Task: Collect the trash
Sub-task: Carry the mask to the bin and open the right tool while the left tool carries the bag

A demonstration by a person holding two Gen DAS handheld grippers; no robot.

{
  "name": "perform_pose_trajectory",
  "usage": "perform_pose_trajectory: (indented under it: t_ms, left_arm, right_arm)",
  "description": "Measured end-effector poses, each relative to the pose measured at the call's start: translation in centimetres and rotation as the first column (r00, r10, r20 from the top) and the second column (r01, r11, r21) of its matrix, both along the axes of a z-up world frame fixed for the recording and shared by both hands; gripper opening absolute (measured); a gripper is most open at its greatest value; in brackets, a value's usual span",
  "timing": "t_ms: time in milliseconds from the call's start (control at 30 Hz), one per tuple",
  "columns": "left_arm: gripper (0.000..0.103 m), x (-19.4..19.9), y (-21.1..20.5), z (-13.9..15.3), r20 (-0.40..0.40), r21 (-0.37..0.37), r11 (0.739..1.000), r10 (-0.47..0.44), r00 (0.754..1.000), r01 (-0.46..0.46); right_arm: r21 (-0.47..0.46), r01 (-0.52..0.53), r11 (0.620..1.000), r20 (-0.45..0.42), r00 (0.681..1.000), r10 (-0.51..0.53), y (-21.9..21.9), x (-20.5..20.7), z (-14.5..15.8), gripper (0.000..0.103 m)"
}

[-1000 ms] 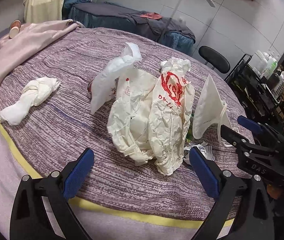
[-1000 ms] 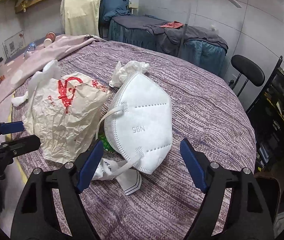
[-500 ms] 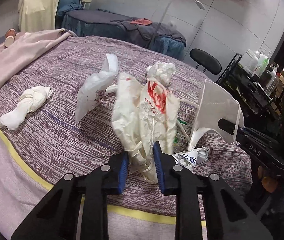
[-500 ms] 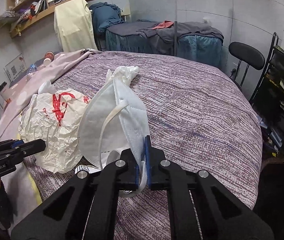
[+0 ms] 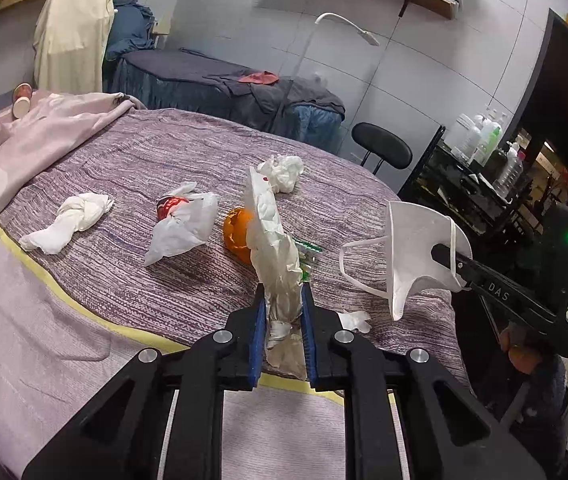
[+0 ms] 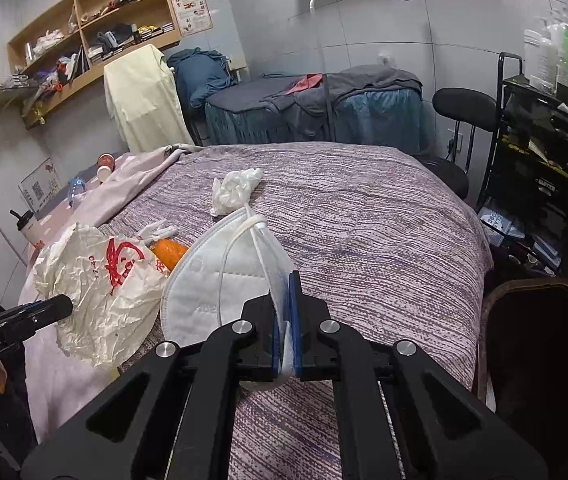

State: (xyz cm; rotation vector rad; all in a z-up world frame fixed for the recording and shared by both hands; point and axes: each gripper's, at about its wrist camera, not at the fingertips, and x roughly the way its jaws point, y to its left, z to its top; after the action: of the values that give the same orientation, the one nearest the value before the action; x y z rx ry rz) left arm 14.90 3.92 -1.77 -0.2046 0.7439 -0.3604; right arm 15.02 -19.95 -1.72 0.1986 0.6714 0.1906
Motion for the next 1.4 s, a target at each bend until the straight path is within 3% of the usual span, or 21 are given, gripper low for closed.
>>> perform_pose_trajectory:
  t_ms: [433,867,1400]
  left_arm:
    - [0.016,-2.3,-3.1,2.0,0.053,-0.024,0.996,-0.08,0.995,0.081]
    - [0.016,-3.0,-7.8,3.2,0.078,-0.04,0.981,-0.184,0.98,0.188]
    - [0.016,-3.5,-15.7,2.6,0.06,-0.026,0.938,-0.345,0.937,0.347]
  right_arm:
    - [0.059,0.056,0.997,0.057,0.997,-0.059,-3.6,-4.6,2.1,0.005]
    - [0.1,0.152,0.983,0.062,0.985,-0.159,-8.5,-8.4,2.0,0.005]
    - [0.104,0.361,0.927,0.0,0.932,-0.363,-17.6,-12.4,-0.7,0.005]
